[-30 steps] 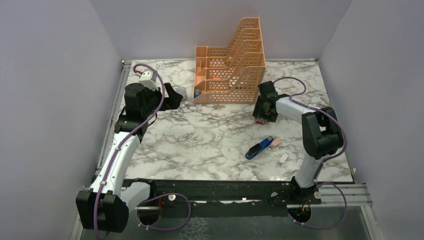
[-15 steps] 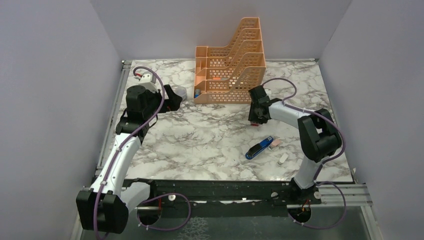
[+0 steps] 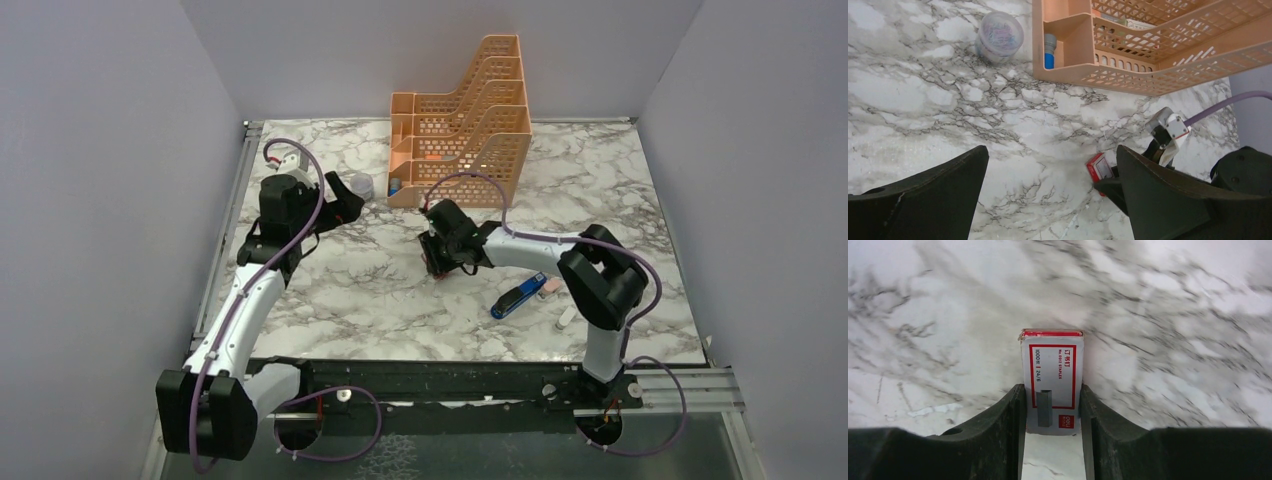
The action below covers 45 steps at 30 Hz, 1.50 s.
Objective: Load the staples into the stapler
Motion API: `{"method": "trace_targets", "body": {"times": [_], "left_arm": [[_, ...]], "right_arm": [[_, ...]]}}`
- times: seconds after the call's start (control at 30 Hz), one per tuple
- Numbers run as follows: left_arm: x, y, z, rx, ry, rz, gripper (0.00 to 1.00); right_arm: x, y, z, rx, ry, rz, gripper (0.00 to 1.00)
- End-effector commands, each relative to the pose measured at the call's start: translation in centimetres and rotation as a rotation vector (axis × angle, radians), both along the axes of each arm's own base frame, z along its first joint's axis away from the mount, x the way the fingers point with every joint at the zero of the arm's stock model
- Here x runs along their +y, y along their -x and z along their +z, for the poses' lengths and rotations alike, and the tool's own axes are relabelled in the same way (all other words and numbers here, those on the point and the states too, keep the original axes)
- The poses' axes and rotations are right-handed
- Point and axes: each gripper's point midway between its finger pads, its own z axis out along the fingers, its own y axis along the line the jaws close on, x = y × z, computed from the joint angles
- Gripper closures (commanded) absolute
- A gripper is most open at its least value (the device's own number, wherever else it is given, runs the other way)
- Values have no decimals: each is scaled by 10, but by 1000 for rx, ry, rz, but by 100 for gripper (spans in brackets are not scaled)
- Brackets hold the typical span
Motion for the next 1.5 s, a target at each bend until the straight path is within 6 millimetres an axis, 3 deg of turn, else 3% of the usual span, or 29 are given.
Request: {"method": "trace_targets", "body": {"times": [0.0, 0.13, 0.33, 0.4, 0.67, 0.8, 0.97, 1.1, 1.2, 1.3, 1.47], "left_arm": [[11, 1, -27, 122, 49, 131, 1], [15, 6, -53, 221, 94, 187, 1], [11, 12, -75, 301, 165, 180, 1], [9, 13, -77, 301, 176, 168, 1], [3, 18, -85, 327, 190, 128, 1], [-10, 18, -91, 355, 226, 60, 1], [-30, 20, -96, 418, 297, -41, 1], [-36, 20, -100, 430, 333, -70, 1], [-37, 20, -103, 434, 337, -69, 1], [-37, 19, -104, 429, 341, -63, 1], [-34, 13, -111, 438, 322, -53, 1]], "right_arm": [[35, 20, -14, -8, 29, 270, 57], [39, 21, -14, -42, 70, 368, 53], [35, 26, -4, -88, 64, 446, 21], [36, 29, 1, -96, 43, 461, 16], [17, 22, -6, -138, 147, 462, 18], [8, 20, -11, -161, 210, 523, 31], [10, 24, -9, -193, 190, 598, 35], [16, 28, 0, -281, 131, 680, 24], [7, 17, 4, -297, 142, 638, 15], [5, 7, 7, -250, 128, 592, 13], [18, 21, 2, -167, 52, 661, 15]]}}
